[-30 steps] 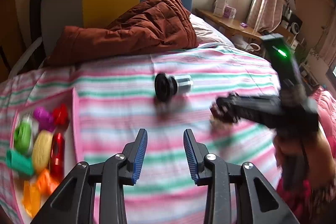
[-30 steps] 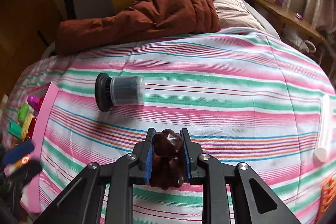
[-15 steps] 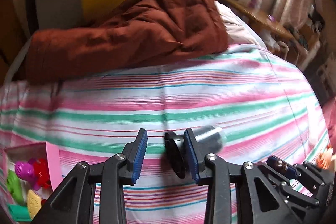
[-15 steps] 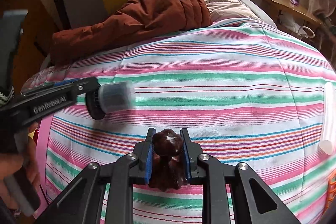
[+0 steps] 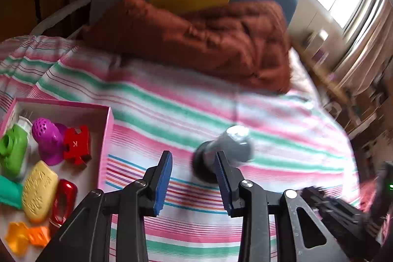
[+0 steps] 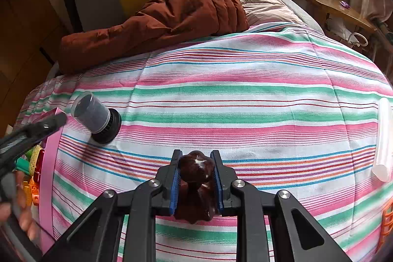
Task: Organize rigid objects
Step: 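Move the left tool to the black-and-clear cylinder cup and grasp it, then carry the cylinder cup into the tray and open the left tool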
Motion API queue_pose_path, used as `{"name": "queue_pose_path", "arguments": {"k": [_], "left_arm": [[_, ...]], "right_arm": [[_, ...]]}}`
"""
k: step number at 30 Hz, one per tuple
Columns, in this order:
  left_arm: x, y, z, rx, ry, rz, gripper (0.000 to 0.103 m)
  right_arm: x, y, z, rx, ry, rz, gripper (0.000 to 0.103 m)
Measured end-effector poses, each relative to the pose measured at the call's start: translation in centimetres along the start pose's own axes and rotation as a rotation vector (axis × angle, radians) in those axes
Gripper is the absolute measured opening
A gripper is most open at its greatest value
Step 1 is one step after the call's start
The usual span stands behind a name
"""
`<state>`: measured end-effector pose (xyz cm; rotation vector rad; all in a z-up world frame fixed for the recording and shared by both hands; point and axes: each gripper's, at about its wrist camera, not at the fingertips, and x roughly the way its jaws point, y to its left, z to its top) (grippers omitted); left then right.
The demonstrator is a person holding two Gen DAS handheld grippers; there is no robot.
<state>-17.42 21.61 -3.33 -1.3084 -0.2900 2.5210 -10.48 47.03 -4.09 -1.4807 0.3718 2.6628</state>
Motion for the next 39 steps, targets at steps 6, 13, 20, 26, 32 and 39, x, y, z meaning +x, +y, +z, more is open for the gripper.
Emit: {"name": "queue_pose_path", "arguments": {"k": [6,13,20,26,32,39], "left_arm": [[1.2,-4.3,-0.3,0.211,-0.016,0.013,0.061],[5.1,-6.2,0.3,0.278,0.031,0.065,0.061],[6.0,-5.2,0.7,0.251,0.018,0.078,0.044],[5.4,-4.6,0.3,0.228,0.034,0.053,0.044],[3.6,-4.2,-0.8,0.195,0.050,-0.018,0.044],[0.8,-3.8,-3.2,0.188,0.031,-0.063,0.044]], "right_arm": [[0.0,0.0,-0.1,-0.006,0.001,0.000,0.023],[0.1,0.1,0.0,-0.009,0.004,0.000,0.023],[0.1,0.1,0.1,-0.011,0.004,-0.001,0.023],[0.2,0.2,0.0,-0.019,0.001,-0.004,0.023],[0.3,0.3,-0.1,-0.022,0.001,-0.005,0.023],[0.4,0.4,-0.1,-0.040,-0.002,-0.010,0.023]]}}
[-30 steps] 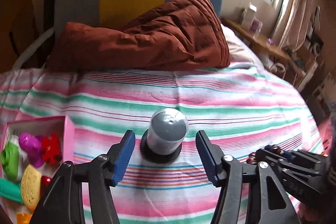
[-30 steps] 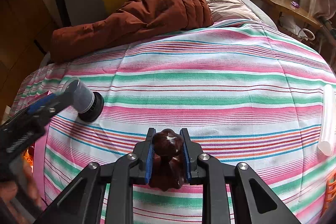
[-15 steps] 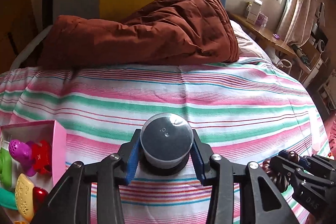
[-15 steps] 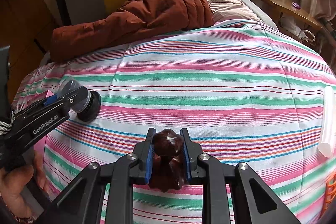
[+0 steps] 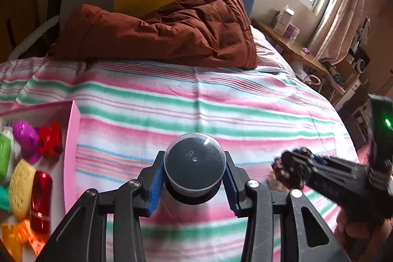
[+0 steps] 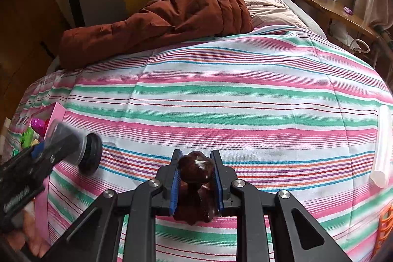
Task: Organize rigid objects
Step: 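Carry the cylinder cup into the tray and open the left tool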
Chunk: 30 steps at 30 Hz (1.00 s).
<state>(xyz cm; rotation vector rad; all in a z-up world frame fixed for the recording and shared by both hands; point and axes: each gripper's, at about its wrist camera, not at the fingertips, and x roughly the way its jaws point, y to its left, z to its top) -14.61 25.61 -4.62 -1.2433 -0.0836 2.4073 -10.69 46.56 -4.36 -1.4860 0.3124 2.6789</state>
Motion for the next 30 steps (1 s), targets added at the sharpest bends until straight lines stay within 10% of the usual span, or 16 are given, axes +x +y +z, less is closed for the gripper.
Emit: {"name": "queue_pose_path", "arguments": {"k": [17,30], "left_arm": [[-10.8,2.0,-7.0,-0.005,-0.097,-0.083,0.044],[-16.1,11.4,-12.1,-0.099,-0.102,0.093,0.044]], "right_arm": [[0.0,0.5,-0.3,-0.034,-0.021,-0.012,0.023],[-0.9,0.5,-0.7,-0.004,-0.035,0.000,0.023]]}}
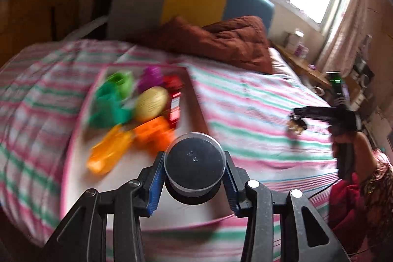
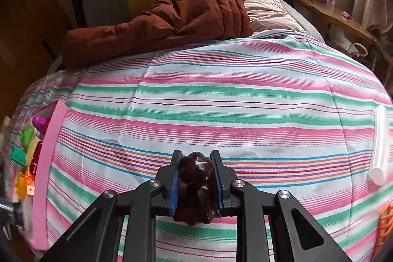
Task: Organize rigid objects
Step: 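Carry the cylinder cup into the tray and open the left tool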
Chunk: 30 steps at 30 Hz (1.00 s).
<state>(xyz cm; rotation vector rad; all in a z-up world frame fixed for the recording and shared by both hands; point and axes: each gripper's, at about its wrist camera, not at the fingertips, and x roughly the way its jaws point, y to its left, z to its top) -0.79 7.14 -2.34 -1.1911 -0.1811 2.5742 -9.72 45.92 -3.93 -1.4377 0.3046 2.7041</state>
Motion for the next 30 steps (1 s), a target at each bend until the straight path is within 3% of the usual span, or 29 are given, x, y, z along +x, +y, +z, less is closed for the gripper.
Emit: {"name": "queue_pose_path", "arguments": {"k": [7,22,30], "left_arm": [[0.6,2.8,-1.3,-0.020,0.035,0.070,0.044],[0.8,1.7,-1.3,0.139,0.010,0.269,0.044],[-1.3,2.0,-0.7,0.086,-0.014,0.317,0.044]], "right_arm": [[-0.3,0.1,-0.1,0.014,-0.015,0.003,0.023],[-0.2,0.0,-0.2,0.024,-0.020,0.000,0.023],[-1.2,0.6,-0.2,-0.013,-0.079,-0.026,0.023]]}}
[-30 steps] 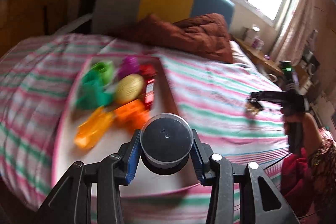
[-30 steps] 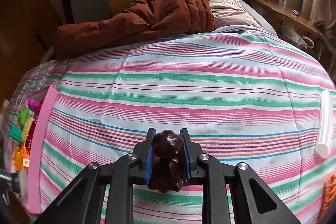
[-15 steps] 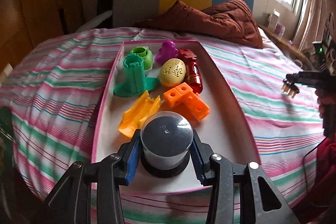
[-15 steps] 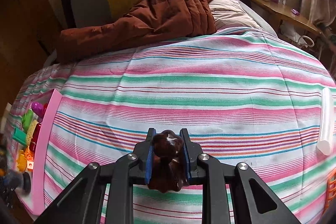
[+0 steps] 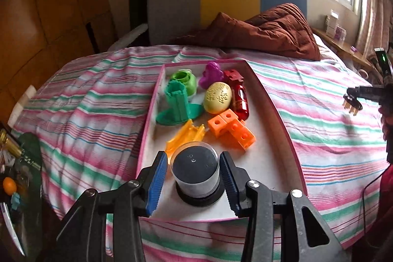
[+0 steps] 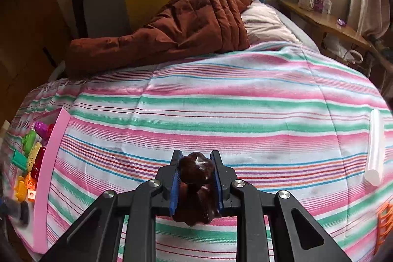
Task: Organize rigid objects
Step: 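Carry the cylinder cup into the tray and open the left tool, then carry the brown fluted piece into the tray and open the right tool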
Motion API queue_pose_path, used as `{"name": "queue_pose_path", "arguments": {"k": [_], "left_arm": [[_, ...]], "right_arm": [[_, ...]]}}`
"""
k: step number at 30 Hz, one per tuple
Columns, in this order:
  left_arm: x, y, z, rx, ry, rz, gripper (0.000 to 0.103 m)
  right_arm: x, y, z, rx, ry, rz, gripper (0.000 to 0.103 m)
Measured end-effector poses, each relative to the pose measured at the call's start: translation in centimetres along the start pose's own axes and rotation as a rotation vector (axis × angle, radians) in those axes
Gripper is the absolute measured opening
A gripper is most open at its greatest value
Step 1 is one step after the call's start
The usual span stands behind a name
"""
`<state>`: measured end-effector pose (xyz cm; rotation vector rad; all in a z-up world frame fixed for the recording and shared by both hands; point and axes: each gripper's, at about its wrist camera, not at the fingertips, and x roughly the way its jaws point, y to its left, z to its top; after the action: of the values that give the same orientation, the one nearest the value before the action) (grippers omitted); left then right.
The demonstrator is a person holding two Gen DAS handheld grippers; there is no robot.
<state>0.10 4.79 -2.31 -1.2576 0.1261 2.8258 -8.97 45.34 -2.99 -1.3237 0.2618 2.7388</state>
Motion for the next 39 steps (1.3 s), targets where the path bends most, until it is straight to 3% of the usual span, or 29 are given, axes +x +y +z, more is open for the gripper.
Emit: {"name": "queue_pose_path", "arguments": {"k": [6,11,18,27,39], "left_arm": [[-0.4,1.3,0.3,-0.074,0.048,-0.042,0.044],[-0.8,1.6,0.1,-0.086,0.040,-0.066,0.045],[-0.5,2.5,-0.2,-0.115,0.038,-0.124,0.045],[-1.6,5.1,-0.9,-0.168,-0.013,-0.125,0.045],[-2.1,6.7,-2.5,-0.211,-0.026,-0.154,0.045]], "right_arm": [[-0.5,1.0,-0.1,-0.041,-0.003,-0.013,0.023],[-2.0,3.2,-1.4,-0.037,0.008,0.081,0.023],[-5.1,10.0,-3.3,-0.145,-0.007,0.202,0.023],[-7.9,19.5,-6.2,-0.241,0.008,0.380,0.023],[-7.6,27.1,-10.1,-0.388,0.048,0.328,0.023]]}}
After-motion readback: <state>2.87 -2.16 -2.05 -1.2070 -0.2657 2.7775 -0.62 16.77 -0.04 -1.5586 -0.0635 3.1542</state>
